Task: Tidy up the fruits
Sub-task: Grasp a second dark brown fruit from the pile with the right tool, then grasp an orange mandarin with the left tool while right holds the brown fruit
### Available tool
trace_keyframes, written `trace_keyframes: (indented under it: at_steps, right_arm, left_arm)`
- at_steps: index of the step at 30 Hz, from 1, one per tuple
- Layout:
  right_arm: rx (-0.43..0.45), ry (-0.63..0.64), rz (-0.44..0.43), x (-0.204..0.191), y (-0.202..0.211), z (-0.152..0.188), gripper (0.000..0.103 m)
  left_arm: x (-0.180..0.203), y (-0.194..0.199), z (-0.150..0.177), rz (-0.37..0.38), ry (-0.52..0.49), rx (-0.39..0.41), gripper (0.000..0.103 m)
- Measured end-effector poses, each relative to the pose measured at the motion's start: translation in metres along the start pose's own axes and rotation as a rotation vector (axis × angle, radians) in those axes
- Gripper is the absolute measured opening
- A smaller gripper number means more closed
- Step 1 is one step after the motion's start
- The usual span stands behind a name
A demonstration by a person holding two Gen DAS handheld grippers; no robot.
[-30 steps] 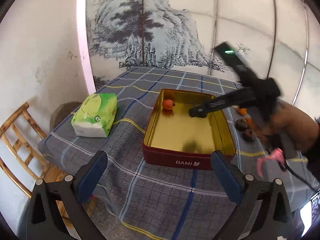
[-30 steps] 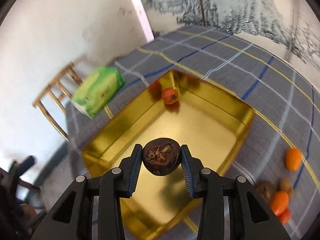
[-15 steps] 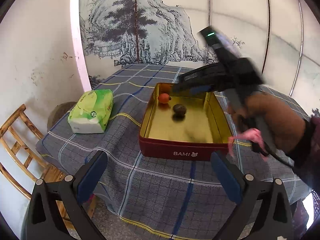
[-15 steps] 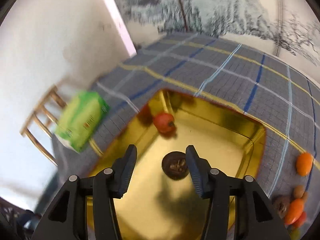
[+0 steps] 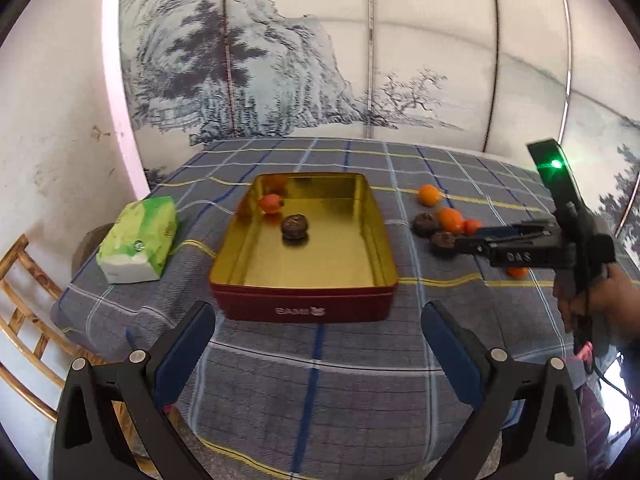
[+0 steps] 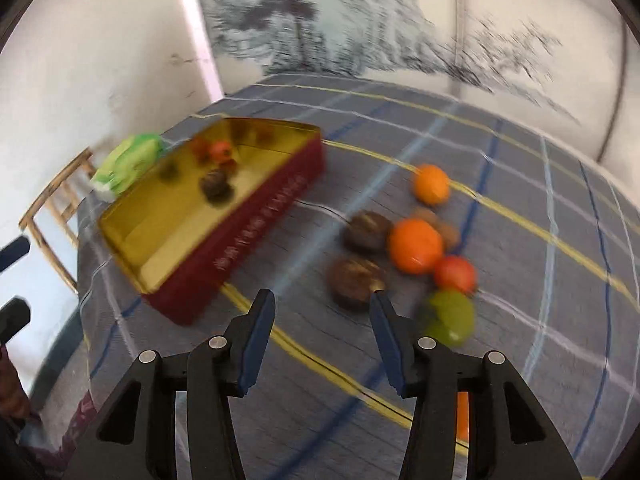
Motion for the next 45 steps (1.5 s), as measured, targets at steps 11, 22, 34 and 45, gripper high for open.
trace_keyframes:
  at_steps: [11,22,34,45]
  right_arm:
    - [-0.067,0.013,-0.021,0.008,-0.047,-0.006,0.050]
    - [0.016,0.002,-0.024,0.018,-0.011,-0.014,0.042]
    - [0.057,-0.227,0.451,0.232,0.086,0.071,0.042]
    - [0.073,-0.314,0.392,0.259,0.073,0.086,0.042]
  left_arm:
    - [0.002,-0.006,0.001,-0.023,-0.053,-0.016,0.102]
    - [0.034,-0.009,-0.017,0.002,-0.146,0.009,0.102]
    - [0.175,-0.088,-0.030,0.454,-0.111,-0.186,0.102]
    - [0.257,-0.154,-0.015,0.424,-0.253,-0.259,0.088]
Point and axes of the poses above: each gripper's, at about its wrist camera, not at the fingertips, and y roughly against the way its jaws point, x to its right, z to its underside, the point moved 5 cm from there along -y, roughly the way its jaws point, and after that the axes turned 8 degrees about x, right-handed, at the moved point
